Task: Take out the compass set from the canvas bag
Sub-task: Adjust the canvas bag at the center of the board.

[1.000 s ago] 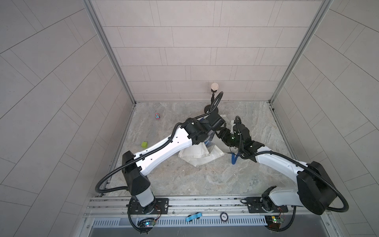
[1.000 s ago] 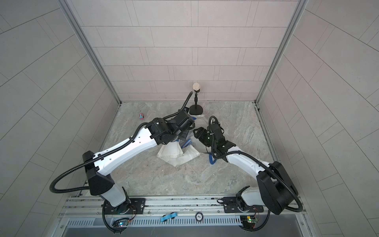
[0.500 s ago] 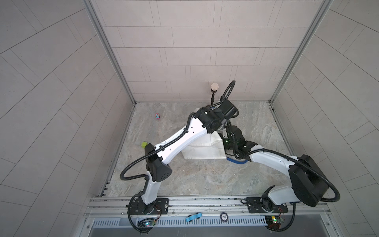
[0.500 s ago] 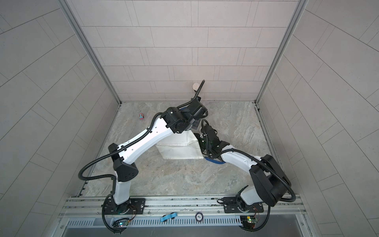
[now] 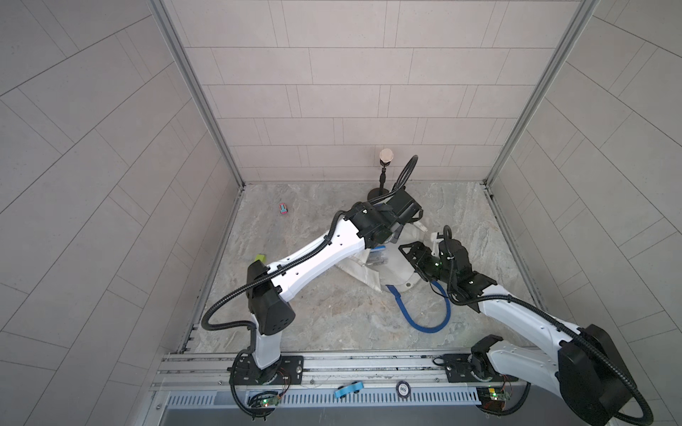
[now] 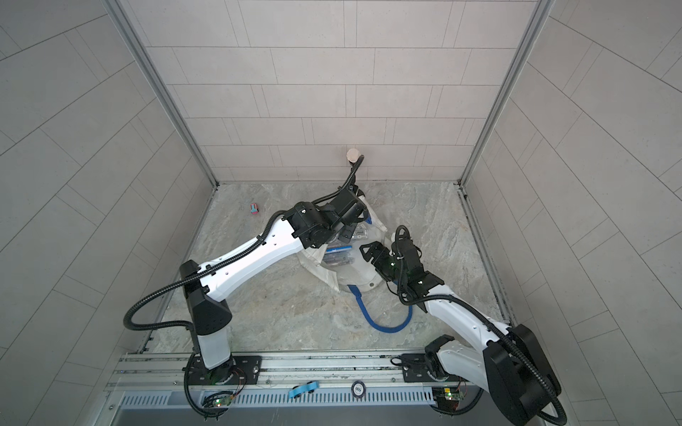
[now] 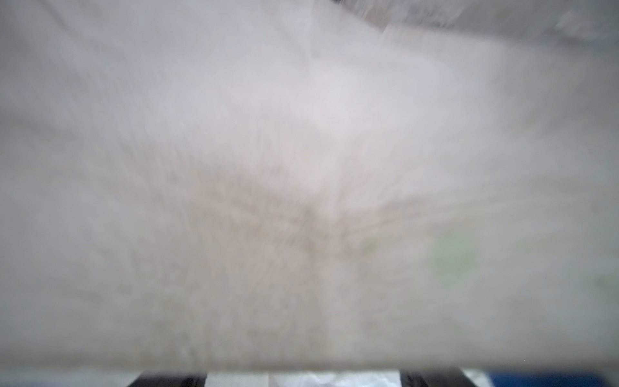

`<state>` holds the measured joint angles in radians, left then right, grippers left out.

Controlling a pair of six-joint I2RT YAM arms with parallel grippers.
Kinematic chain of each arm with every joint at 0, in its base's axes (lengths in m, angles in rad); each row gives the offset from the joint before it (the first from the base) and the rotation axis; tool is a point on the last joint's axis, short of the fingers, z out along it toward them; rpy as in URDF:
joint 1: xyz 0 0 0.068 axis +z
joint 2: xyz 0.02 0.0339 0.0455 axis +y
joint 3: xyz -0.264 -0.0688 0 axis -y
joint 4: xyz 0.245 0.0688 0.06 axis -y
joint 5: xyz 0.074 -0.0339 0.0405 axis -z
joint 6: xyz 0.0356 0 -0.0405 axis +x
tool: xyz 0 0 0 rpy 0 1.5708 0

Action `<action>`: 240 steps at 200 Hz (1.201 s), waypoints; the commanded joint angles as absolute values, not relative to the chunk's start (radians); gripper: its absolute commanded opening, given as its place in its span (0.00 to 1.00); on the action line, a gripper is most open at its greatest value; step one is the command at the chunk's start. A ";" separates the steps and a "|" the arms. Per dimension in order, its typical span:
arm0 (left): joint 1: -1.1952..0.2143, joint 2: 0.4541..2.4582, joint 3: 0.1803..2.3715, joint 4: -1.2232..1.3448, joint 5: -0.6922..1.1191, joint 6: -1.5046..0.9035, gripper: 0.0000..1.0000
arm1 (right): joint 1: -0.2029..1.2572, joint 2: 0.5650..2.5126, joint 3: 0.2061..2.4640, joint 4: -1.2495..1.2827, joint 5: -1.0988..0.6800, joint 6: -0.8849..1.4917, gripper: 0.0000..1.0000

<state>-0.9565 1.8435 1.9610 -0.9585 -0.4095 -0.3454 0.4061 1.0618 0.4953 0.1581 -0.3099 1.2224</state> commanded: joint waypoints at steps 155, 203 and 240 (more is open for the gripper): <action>-0.974 1.822 1.977 -0.967 -0.341 -0.367 0.00 | 0.477 0.787 0.444 0.010 -0.303 1.183 0.54; -0.965 1.886 2.095 -1.045 -0.356 -0.388 0.00 | 0.601 1.140 0.674 0.023 -0.248 1.226 0.61; -0.953 1.951 2.207 -1.122 -0.370 -0.426 0.00 | 0.631 1.280 0.787 -0.129 -0.215 1.287 0.68</action>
<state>-0.9550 1.9419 2.1441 -1.0752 -0.3424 -0.3794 0.6228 1.2343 0.7410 -0.0185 -0.2562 1.2327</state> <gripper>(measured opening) 0.047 0.679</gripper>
